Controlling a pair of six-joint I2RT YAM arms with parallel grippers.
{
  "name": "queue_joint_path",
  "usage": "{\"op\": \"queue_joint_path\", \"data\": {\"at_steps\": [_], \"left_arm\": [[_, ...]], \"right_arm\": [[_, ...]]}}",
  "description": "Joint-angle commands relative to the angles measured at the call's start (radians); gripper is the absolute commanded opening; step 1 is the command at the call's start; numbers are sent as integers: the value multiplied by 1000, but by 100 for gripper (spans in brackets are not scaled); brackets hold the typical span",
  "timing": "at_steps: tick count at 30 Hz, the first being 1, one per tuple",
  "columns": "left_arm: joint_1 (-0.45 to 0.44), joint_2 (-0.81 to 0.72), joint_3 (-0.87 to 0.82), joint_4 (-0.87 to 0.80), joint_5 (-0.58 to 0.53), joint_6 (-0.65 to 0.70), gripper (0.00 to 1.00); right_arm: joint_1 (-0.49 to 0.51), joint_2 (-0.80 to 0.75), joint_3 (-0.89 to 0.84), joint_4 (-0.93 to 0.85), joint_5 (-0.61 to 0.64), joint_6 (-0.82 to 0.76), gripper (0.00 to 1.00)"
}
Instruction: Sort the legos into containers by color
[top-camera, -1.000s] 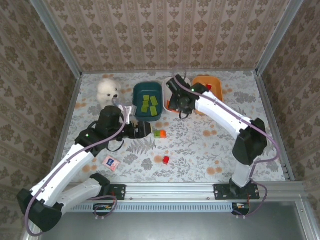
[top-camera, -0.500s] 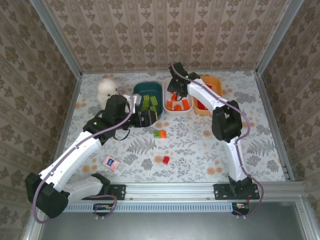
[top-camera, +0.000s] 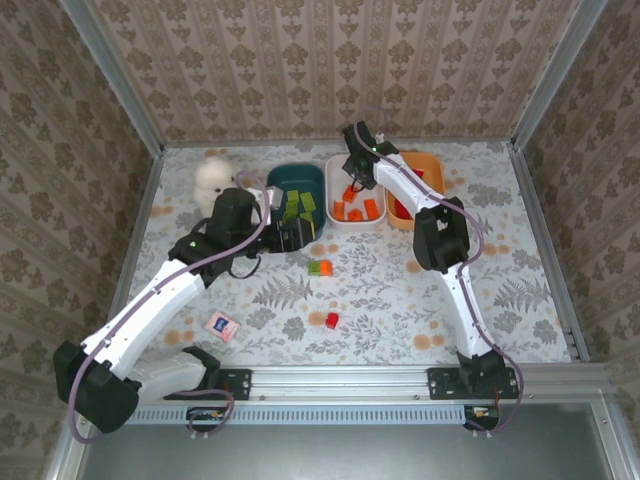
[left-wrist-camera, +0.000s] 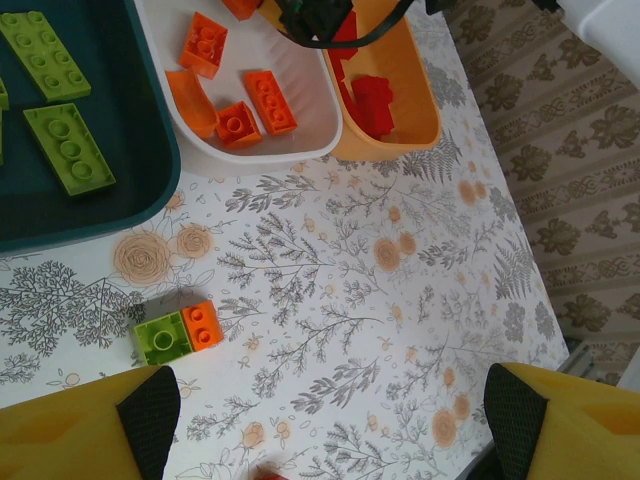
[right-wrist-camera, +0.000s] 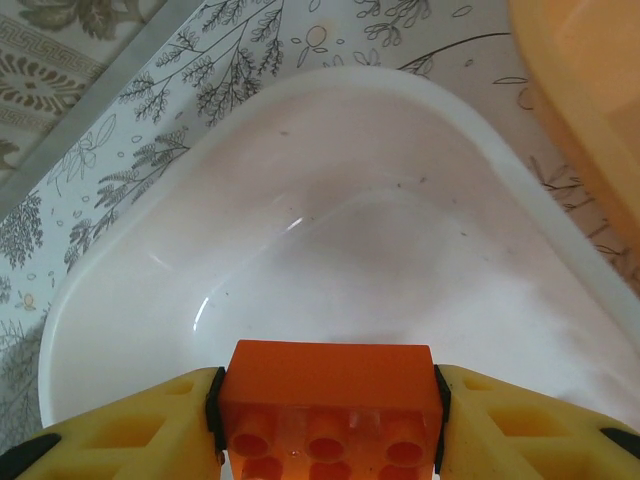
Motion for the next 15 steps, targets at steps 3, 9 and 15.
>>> {"op": "queue_joint_path", "data": {"at_steps": [3,9,15], "left_arm": [[9,6,35,5,-12,2,83],[11,20,51,-6,-5,12,83],[14,42,65,-49,-18,15,83]], "right_arm": [[-1,57,63,-123,53,82,52],[-13,84,77,-110,-4,84,52],[-13,111,140,-150,-79,61,62]]}}
